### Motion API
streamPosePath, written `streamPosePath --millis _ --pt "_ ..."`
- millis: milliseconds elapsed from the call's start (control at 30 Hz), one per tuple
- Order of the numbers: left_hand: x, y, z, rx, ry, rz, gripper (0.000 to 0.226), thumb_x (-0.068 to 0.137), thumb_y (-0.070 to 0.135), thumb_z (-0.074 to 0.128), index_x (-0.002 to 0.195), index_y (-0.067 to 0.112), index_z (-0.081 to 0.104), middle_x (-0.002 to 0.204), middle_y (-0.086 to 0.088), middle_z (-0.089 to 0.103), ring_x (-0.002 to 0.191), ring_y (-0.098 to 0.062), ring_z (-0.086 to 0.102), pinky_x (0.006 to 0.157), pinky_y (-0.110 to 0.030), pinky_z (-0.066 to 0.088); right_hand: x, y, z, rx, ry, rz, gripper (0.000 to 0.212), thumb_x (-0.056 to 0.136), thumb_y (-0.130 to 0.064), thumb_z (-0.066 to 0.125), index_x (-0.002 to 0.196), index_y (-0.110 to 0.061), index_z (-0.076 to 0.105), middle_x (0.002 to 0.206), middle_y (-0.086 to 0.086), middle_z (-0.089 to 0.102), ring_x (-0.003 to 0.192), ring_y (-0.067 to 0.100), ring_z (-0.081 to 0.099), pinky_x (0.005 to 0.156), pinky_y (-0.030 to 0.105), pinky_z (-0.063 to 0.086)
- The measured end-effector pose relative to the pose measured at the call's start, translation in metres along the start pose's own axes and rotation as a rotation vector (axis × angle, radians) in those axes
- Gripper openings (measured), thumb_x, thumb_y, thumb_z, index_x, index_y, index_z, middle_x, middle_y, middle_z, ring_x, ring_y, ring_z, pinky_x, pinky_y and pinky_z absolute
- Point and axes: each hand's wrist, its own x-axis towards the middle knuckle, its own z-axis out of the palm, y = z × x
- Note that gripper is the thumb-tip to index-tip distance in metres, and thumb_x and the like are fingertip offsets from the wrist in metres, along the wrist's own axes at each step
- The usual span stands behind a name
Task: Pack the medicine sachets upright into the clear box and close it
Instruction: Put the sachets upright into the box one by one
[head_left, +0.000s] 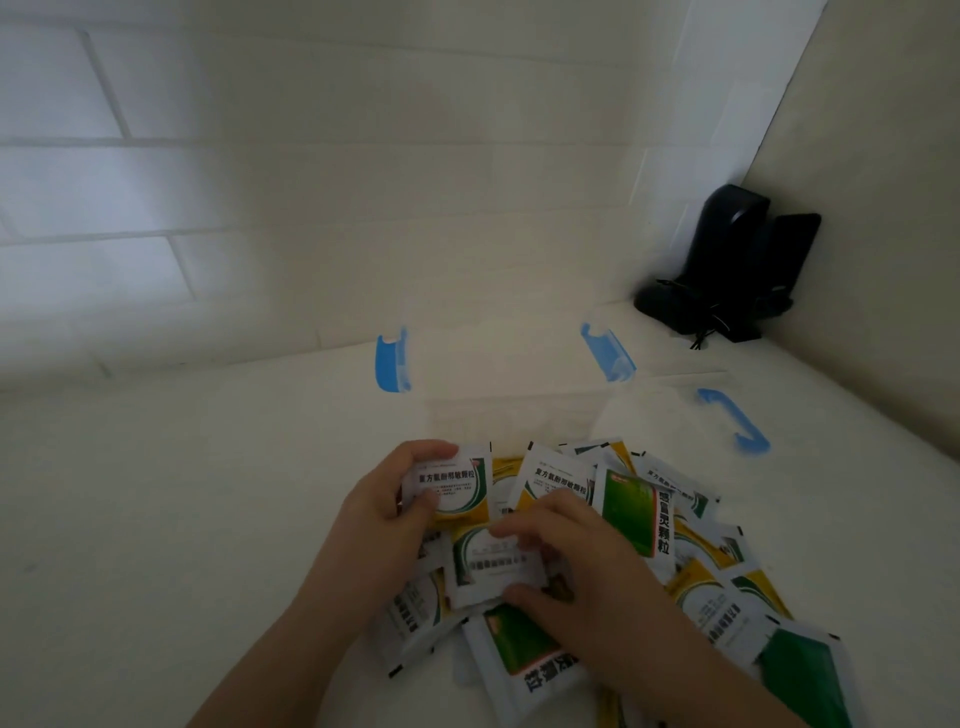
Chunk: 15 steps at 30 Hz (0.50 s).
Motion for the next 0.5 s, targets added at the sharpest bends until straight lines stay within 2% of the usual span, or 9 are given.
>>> streamPosePath --millis 33,100,200,300,367,433,500 --pt "0.000 0.001 0.000 -0.006 0.002 -0.005 0.033 0.091 0.004 0.046 0.099 0.035 0.055 0.102 0.017 0.062 0.084 0.000 0.064 0.057 -0.005 0.048 -0.002 0.001 -0.003 -0.004 0.009 -0.004 0.029 0.083 -0.028 0.061 0.109 -0.038 0.056 0.100 -0.025 0.046 0.096 -0.008 0.044 0.085 0.006 0.042" --pt "0.000 0.001 0.000 -0.024 0.007 -0.019 0.032 0.091 0.005 0.046 0.101 0.034 0.054 0.103 0.015 0.062 0.085 -0.002 0.062 0.055 -0.005 0.048 -0.002 0.005 -0.004 -0.152 -0.035 -0.057 0.021 0.086 -0.033 0.051 0.102 -0.034 0.064 0.094 -0.024 0.054 0.084 -0.011 0.051 0.080 0.009 0.048" --pt "0.000 0.001 0.000 -0.038 0.009 -0.027 0.031 0.091 0.005 0.045 0.102 0.033 0.055 0.104 0.011 0.063 0.085 -0.004 0.064 0.057 -0.008 0.051 0.000 0.005 -0.003 -0.352 -0.088 -0.206 0.032 0.080 -0.047 0.042 0.086 -0.034 0.070 0.086 -0.019 0.067 0.077 -0.004 0.060 0.067 0.015 0.054" --pt "-0.001 0.001 0.000 -0.061 0.010 -0.013 0.033 0.090 0.003 0.046 0.098 0.033 0.057 0.103 0.011 0.065 0.083 0.001 0.066 0.059 -0.011 0.052 0.007 0.007 -0.004 -0.454 -0.138 -0.267 0.035 0.075 -0.054 0.041 0.086 -0.035 0.069 0.083 -0.021 0.069 0.075 -0.001 0.062 0.066 0.017 0.054" --pt "-0.001 0.001 0.001 -0.081 0.017 -0.012 0.033 0.090 0.002 0.046 0.095 0.032 0.059 0.104 0.008 0.066 0.083 0.000 0.067 0.060 -0.014 0.054 0.011 0.008 -0.002 -0.568 -0.134 -0.335 0.027 0.076 -0.046 0.047 0.080 -0.036 0.071 0.078 -0.021 0.070 0.070 -0.001 0.063 0.064 0.017 0.054" --pt "-0.001 0.001 0.001 -0.084 0.030 -0.022 0.031 0.090 0.002 0.046 0.095 0.029 0.060 0.105 0.005 0.067 0.086 -0.007 0.068 0.065 -0.019 0.057 0.012 0.007 -0.001 -0.655 -0.146 -0.384 0.010 0.070 -0.038 0.066 0.077 -0.033 0.070 0.074 -0.018 0.071 0.065 0.001 0.063 0.062 0.017 0.053" --pt "-0.001 0.002 0.000 -0.099 0.047 -0.034 0.032 0.090 0.001 0.045 0.095 0.028 0.061 0.107 0.003 0.067 0.091 -0.011 0.067 0.069 -0.024 0.058 0.012 0.009 -0.003 -0.634 -0.069 -0.395 0.010 0.065 -0.033 0.073 0.074 -0.030 0.070 0.068 -0.015 0.070 0.060 0.003 0.062 0.059 0.018 0.051"
